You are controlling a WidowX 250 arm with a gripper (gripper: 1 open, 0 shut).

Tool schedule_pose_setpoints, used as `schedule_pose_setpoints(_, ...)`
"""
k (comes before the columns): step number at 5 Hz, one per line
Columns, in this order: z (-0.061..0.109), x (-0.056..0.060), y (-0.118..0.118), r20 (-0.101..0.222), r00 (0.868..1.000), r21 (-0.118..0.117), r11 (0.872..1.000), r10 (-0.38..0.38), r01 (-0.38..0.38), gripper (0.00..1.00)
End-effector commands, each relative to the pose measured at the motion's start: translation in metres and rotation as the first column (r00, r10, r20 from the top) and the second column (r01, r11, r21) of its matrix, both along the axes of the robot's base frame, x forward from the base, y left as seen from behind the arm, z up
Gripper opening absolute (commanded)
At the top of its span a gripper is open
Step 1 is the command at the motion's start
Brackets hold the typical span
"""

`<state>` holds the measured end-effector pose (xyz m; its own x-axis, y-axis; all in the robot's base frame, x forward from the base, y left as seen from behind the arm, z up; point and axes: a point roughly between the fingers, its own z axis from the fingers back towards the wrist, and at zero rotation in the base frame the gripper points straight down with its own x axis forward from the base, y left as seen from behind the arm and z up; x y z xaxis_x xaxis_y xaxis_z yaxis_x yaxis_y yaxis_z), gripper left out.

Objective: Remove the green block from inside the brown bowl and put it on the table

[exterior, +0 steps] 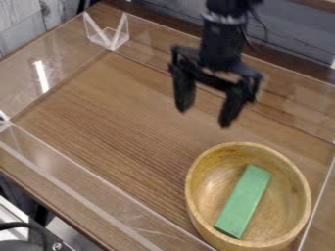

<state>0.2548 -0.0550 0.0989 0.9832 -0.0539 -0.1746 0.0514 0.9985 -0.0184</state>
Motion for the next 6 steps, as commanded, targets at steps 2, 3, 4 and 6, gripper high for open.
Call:
schedule_pose_setpoints(2,0.006,-0.023,-0.058,0.1,0.994,-0.024,0.999,-0.044,0.046,1.0)
schedule_pose_setpoints(3,-0.007,-0.03,-0.069,0.116,0.992,-0.04,0.998,-0.051,0.056,1.0)
schedule_pose_setpoints(4,-0.016,-0.03,-0.071,0.13,0.989,-0.057,0.996,-0.064,0.072,1.0)
schedule_pose_setpoints(6,-0.022,-0.022,-0.063,0.147,0.986,-0.07,0.994,-0.076,0.087,1.0)
